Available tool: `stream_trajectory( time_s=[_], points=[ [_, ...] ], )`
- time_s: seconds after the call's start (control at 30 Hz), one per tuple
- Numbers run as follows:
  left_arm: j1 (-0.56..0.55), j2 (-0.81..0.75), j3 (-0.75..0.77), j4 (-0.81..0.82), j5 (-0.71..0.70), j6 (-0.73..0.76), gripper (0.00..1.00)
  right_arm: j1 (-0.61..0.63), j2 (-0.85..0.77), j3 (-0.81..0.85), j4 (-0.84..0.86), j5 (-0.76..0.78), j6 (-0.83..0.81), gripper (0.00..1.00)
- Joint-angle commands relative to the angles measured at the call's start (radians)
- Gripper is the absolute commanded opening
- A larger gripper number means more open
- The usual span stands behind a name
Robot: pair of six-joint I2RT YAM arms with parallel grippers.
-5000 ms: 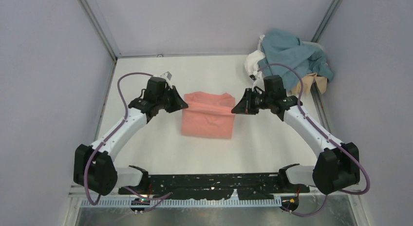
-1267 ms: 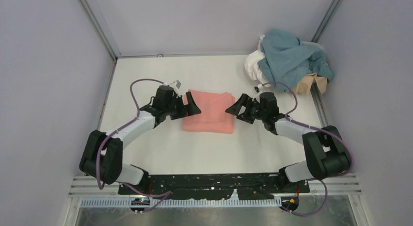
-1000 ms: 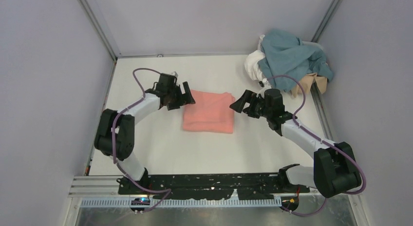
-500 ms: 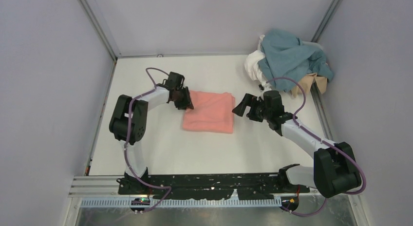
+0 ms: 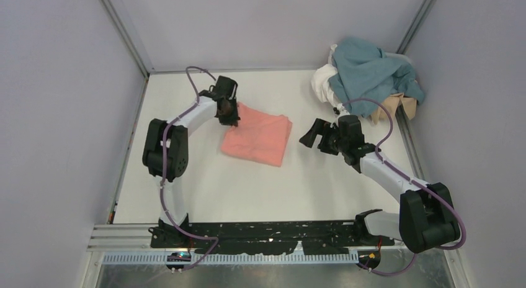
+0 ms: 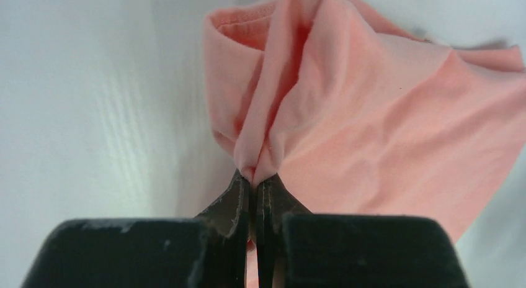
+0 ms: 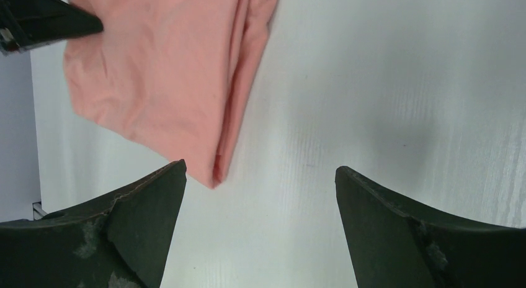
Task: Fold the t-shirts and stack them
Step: Put the neatly folded tshirt into the corner of the board with the left arm
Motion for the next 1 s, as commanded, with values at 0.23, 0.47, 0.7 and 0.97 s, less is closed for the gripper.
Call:
stream_trajectory(
  time_s=[0.23, 0.47, 0.7, 0.97],
  points=[
    [0.280, 0.072, 0.297, -0.138, -0.226, 0.294, 0.00, -0.032, -0.028, 0.025, -0.061, 0.052, -0.061, 0.95],
    [0.464, 0.186, 0.504, -0.208, -0.186, 0.384, 0.00, -0.048, 0.003, 0.034, -0.071, 0.054, -0.079, 0.95],
    [0.562, 0.355, 0.792, -0.340, -0.121, 0.433, 0.00, -0.050, 0.013, 0.051, -0.085, 0.076, -0.102, 0.95],
    [0.616, 0.399, 0.891, -0.302, 0.003, 0.493, 0.00, -0.051, 0.002, 0.055, -0.105, 0.103, -0.110, 0.95]
  ],
)
